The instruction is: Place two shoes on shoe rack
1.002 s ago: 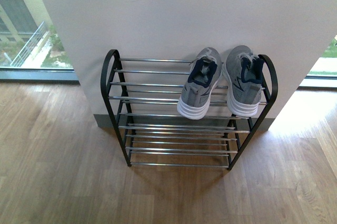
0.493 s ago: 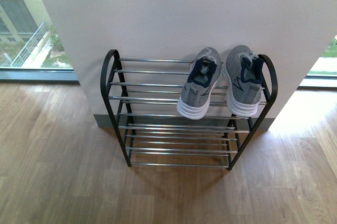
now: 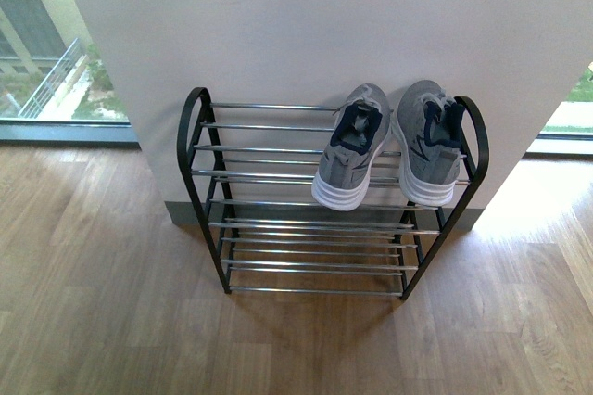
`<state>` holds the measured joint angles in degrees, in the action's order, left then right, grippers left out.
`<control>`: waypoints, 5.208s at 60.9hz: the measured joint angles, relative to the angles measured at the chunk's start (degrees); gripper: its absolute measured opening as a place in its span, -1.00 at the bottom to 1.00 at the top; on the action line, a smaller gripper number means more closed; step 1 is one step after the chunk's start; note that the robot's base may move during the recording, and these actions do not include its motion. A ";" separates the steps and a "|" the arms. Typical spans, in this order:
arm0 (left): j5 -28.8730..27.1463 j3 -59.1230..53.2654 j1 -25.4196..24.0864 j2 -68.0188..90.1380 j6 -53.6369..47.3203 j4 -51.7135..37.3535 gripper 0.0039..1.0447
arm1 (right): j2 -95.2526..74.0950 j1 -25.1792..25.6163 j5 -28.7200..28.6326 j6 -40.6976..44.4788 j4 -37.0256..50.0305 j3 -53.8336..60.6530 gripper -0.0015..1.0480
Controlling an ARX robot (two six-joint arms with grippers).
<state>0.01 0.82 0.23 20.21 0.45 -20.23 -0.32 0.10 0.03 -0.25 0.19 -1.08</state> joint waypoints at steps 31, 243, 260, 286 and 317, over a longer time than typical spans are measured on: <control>0.00 0.00 0.00 -9.07 0.00 9.05 -0.98 | 0.00 0.00 0.00 0.00 0.00 0.00 0.82; -0.02 0.00 -0.09 -19.30 -0.17 20.24 0.83 | 0.07 0.00 -0.04 0.04 -0.20 0.00 0.82; -0.02 0.00 -0.09 -19.30 -0.20 20.24 0.83 | 0.04 -0.04 0.00 0.02 -0.20 0.00 0.82; 0.00 0.00 -0.09 -19.30 -0.20 20.24 0.83 | 0.07 -0.04 -0.02 0.02 -0.20 0.00 0.82; -0.02 0.00 -0.09 -19.30 -0.22 20.24 0.83 | 0.07 -0.04 -0.02 0.07 -0.20 0.00 0.82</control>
<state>-0.01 0.82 0.14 0.91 0.23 0.01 -0.25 0.05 0.01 -0.19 -0.01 -1.08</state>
